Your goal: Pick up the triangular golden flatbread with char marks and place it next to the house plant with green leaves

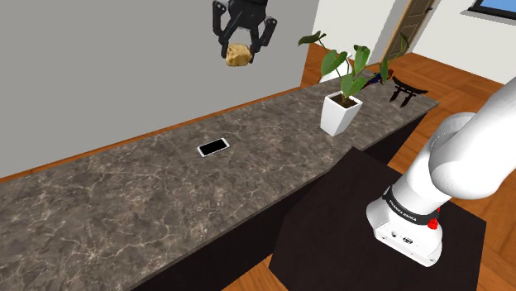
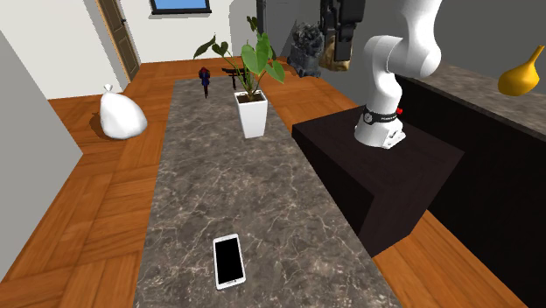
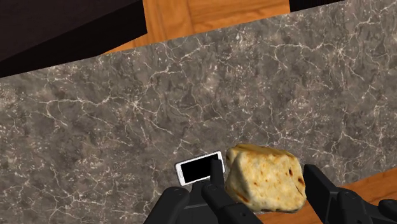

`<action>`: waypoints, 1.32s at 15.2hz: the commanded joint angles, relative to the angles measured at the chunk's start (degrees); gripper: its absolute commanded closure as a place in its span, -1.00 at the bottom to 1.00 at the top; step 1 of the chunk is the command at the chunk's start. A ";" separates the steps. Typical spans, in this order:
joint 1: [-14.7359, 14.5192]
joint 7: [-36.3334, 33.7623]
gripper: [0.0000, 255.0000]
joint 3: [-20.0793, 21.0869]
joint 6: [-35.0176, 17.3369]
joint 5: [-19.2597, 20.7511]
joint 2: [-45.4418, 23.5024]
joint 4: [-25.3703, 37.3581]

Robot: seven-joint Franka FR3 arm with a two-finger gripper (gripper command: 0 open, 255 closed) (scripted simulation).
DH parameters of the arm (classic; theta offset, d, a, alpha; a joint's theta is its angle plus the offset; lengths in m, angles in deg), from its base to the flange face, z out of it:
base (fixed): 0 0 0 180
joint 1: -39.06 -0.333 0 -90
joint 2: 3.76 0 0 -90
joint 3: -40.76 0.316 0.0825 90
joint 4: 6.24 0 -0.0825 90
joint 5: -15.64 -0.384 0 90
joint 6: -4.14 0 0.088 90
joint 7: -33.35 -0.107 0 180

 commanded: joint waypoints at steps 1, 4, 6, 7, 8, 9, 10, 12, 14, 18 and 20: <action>0.03 -0.29 1.00 -0.04 1.43 0.12 -0.14 1.57; 0.09 -0.77 1.00 -0.10 3.71 0.32 -0.50 4.26; 0.12 -1.10 1.00 -0.13 5.25 0.46 -0.82 6.14; 0.13 -1.26 1.00 -0.14 6.02 0.52 -1.00 7.11; 0.14 -1.43 1.00 -0.15 6.80 0.59 -1.19 8.09; 0.15 -1.60 1.00 -0.16 7.58 0.66 -1.40 9.09; 0.16 -1.78 1.00 -0.17 8.36 0.73 -1.62 10.11; 0.18 -2.13 1.00 -0.17 9.94 0.88 -2.11 12.21; 0.75 -0.73 1.00 -1.04 10.36 0.61 -1.21 11.44; 2.98 4.93 1.00 -4.56 11.62 -0.05 1.97 8.26; 4.05 7.72 1.00 -6.36 12.33 -0.13 3.18 7.11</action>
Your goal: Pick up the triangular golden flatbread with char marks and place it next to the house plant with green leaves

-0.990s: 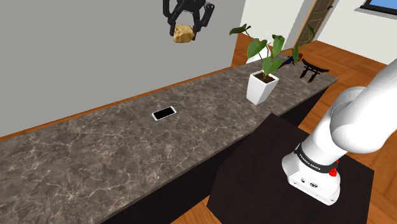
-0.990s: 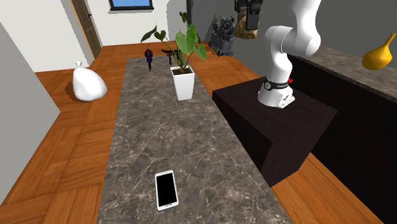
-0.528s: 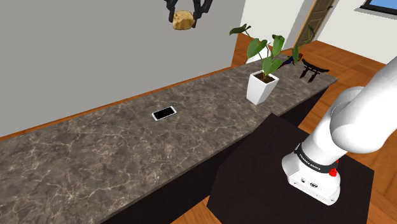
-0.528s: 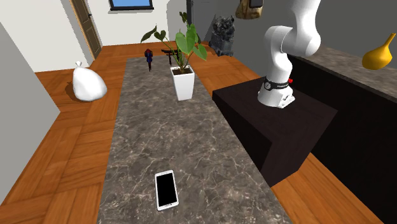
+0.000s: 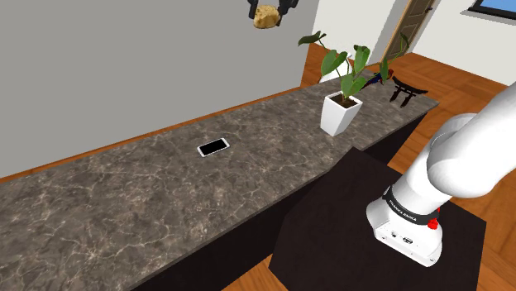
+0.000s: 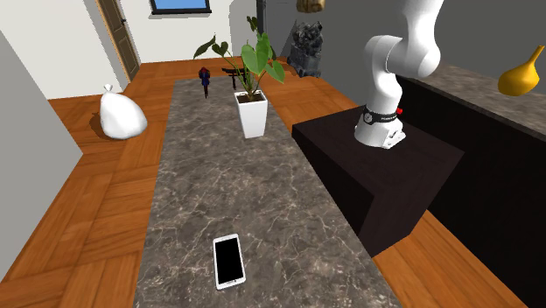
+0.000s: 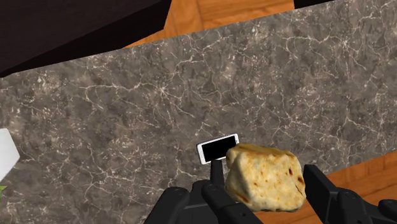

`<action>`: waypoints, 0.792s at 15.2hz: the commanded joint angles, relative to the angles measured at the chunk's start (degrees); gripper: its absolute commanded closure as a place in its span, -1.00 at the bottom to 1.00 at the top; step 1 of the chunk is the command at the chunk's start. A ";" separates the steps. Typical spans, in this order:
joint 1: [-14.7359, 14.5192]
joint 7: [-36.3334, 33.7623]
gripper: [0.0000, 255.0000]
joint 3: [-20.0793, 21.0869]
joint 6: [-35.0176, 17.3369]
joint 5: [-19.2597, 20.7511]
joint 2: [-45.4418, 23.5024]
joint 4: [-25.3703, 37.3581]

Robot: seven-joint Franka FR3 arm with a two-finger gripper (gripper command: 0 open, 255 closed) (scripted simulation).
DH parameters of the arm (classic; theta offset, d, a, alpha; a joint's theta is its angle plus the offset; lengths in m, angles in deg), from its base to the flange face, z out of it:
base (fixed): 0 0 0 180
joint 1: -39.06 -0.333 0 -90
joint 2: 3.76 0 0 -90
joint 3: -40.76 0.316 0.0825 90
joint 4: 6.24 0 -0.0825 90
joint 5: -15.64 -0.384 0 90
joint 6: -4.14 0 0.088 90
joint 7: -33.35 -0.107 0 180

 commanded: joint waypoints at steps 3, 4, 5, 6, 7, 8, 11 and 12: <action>1.94 5.30 1.00 -3.38 1.11 0.02 2.13 -2.27; 2.45 6.67 1.00 -4.31 1.50 0.11 2.46 -2.54; 2.97 8.05 1.00 -5.24 1.90 0.22 2.72 -2.73; 3.51 9.42 1.00 -6.15 2.31 0.34 2.92 -2.86; 4.03 10.80 1.00 -7.08 2.72 0.48 3.06 -2.92; 4.56 12.17 1.00 -8.00 3.13 0.63 3.14 -2.91; 6.11 16.30 1.00 -10.82 4.39 1.14 3.00 -2.49; 6.62 17.68 1.00 -11.76 4.82 1.31 2.82 -2.21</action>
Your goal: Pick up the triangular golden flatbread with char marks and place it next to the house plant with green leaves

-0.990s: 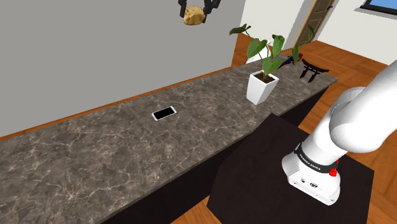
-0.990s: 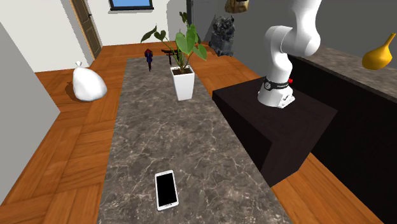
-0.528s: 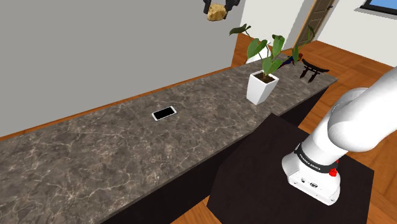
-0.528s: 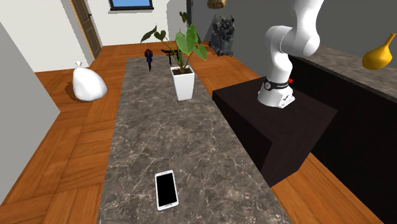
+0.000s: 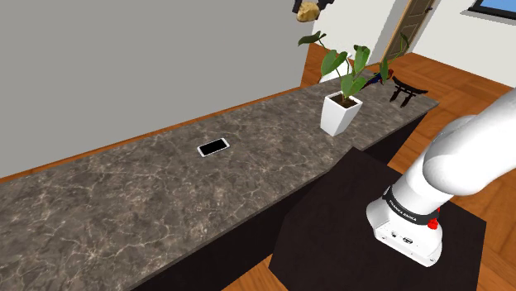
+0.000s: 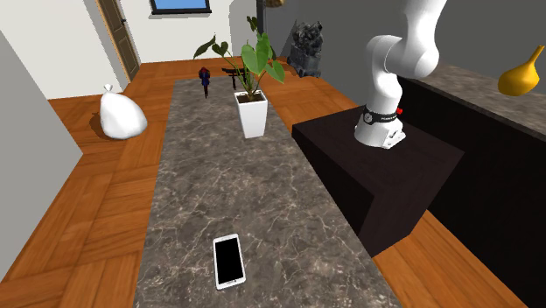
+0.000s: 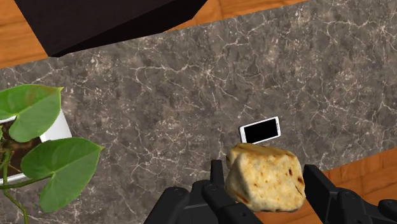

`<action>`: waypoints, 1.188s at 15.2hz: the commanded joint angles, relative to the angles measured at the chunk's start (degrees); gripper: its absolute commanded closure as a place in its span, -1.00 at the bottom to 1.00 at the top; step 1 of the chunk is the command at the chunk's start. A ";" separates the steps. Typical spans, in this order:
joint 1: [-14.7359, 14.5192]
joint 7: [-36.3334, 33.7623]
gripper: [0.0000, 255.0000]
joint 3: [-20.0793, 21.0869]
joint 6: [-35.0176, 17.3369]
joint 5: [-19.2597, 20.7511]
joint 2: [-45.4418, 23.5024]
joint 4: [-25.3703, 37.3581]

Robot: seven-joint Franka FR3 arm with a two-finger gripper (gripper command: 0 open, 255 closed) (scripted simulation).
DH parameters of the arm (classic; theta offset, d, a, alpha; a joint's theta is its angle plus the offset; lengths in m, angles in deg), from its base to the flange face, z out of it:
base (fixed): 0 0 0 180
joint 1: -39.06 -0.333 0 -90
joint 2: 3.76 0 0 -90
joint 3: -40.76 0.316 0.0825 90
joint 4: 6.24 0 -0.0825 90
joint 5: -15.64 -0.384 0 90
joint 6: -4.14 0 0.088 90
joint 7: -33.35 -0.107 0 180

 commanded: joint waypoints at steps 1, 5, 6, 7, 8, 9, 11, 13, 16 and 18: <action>1.14 3.05 1.00 -2.04 1.01 0.36 -0.25 0.56; 3.23 8.64 1.00 -5.80 2.79 0.93 -1.82 2.62; 3.75 10.02 1.00 -6.71 3.25 1.02 -2.37 3.30; 3.76 10.15 1.00 -6.67 2.45 1.08 -2.09 2.22; 3.77 10.28 1.00 -6.64 1.66 1.12 -1.83 1.16; 3.78 10.40 1.00 -6.60 0.87 1.17 -1.58 0.12; 3.80 10.66 1.00 -6.54 -0.69 1.24 -1.13 -1.90; 3.82 10.93 1.00 -6.48 -2.23 1.29 -0.73 -3.86; 3.85 11.33 1.00 -6.41 -4.53 1.34 -0.24 -6.68; 3.87 11.61 1.00 -6.37 -6.04 1.36 0.03 -8.48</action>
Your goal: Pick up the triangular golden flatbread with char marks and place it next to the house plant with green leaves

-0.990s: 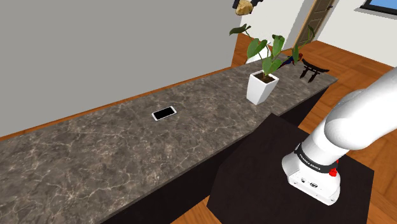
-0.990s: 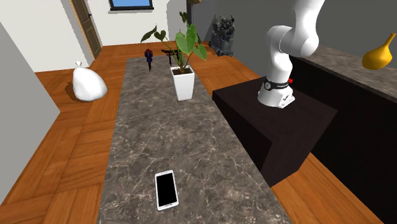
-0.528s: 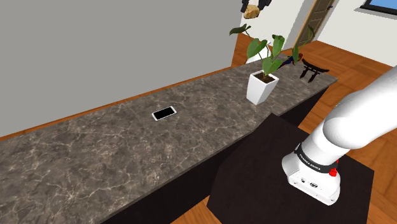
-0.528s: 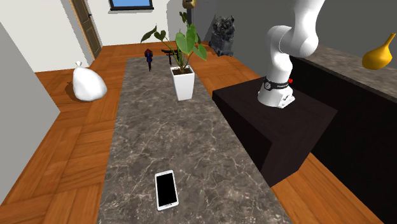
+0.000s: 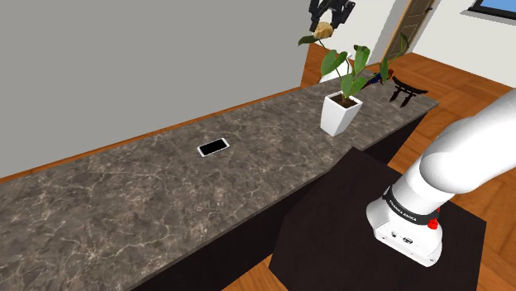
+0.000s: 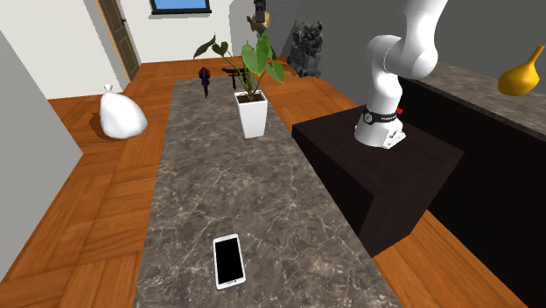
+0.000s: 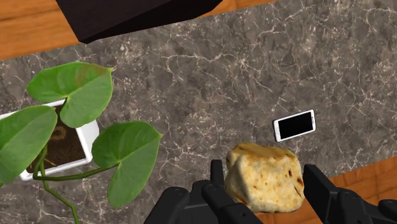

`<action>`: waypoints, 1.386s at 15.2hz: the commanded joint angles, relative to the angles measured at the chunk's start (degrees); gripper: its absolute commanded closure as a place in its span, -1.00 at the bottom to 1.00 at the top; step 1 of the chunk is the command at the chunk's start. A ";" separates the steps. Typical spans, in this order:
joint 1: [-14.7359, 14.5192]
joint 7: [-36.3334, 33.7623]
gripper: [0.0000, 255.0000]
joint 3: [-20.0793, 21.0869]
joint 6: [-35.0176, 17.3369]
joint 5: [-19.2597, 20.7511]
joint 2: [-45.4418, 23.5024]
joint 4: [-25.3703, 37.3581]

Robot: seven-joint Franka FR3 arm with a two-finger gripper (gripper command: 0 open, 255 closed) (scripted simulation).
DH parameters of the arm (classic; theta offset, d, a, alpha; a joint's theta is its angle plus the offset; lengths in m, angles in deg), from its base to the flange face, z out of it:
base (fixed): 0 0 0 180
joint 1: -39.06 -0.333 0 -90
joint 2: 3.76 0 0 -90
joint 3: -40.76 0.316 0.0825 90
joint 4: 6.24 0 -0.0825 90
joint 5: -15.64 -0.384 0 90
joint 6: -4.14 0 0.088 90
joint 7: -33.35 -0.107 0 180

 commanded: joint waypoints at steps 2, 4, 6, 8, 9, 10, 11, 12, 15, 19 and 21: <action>0.03 0.42 1.00 0.03 -2.16 0.00 0.26 -2.44; 0.05 0.71 1.00 0.05 -3.67 -0.02 0.43 -4.13; 0.07 1.01 1.00 0.07 -5.17 -0.05 0.54 -5.77; 0.08 1.32 1.00 0.08 -6.66 -0.10 0.60 -7.36; 0.08 1.47 1.00 0.08 -7.41 -0.13 0.61 -8.13; 0.09 1.63 1.00 0.09 -8.16 -0.16 0.61 -8.89; 0.09 1.79 1.00 0.09 -8.90 -0.19 0.60 -9.64; 0.09 1.95 1.00 0.09 -9.65 -0.24 0.57 -10.38; 0.09 2.46 1.00 0.08 -11.89 -0.38 0.42 -12.52; 0.07 3.16 1.00 0.05 -14.88 -0.64 0.04 -15.21; 0.05 3.53 1.00 0.03 -16.37 -0.80 -0.22 -16.48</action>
